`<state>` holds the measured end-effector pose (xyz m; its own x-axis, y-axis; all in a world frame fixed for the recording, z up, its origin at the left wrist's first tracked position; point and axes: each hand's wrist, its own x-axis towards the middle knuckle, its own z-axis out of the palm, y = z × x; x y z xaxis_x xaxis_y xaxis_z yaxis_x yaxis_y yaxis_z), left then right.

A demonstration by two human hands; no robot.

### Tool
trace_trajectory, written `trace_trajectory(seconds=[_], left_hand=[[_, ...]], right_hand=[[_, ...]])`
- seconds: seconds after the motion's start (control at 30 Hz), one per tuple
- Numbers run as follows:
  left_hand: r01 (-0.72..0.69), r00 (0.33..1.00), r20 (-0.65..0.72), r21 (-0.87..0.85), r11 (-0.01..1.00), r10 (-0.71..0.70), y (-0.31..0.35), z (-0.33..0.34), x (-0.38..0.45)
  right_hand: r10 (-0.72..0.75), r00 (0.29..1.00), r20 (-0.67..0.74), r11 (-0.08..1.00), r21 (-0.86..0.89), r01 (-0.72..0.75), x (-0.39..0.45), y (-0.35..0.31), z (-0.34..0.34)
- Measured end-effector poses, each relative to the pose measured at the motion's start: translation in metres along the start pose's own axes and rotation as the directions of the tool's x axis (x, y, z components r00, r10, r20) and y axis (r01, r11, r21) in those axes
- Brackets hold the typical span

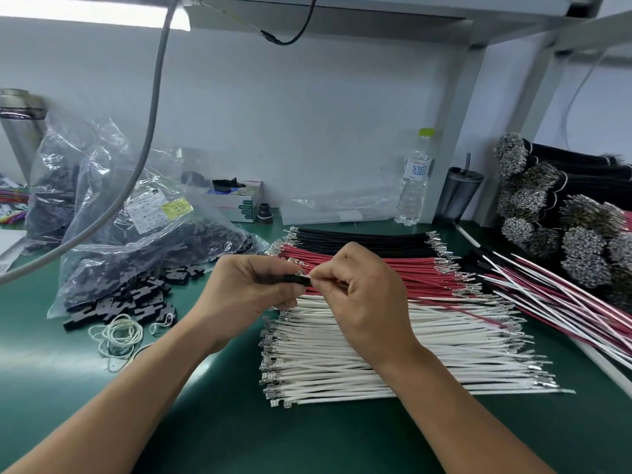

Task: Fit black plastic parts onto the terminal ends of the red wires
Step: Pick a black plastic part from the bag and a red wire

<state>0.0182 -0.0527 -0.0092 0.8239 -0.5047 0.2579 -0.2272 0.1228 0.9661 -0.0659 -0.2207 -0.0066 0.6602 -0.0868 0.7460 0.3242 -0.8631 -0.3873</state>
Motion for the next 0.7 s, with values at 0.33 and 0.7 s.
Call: trace_trajectory(seconds=[0.33,0.7], left_hand=[[0.035,0.999,-0.001,-0.050,0.998,-0.035,0.001,-0.003,0.002],[0.010,0.999,0.045,0.090,0.996,-0.014,0.004,-0.003,-0.002]], right_hand=[[0.009,1.000,0.017,1.000,-0.019,-0.009,0.000,0.003,-0.009],[0.167,0.971,0.171,0.961,0.193,-0.199,-0.002,0.008,-0.004]])
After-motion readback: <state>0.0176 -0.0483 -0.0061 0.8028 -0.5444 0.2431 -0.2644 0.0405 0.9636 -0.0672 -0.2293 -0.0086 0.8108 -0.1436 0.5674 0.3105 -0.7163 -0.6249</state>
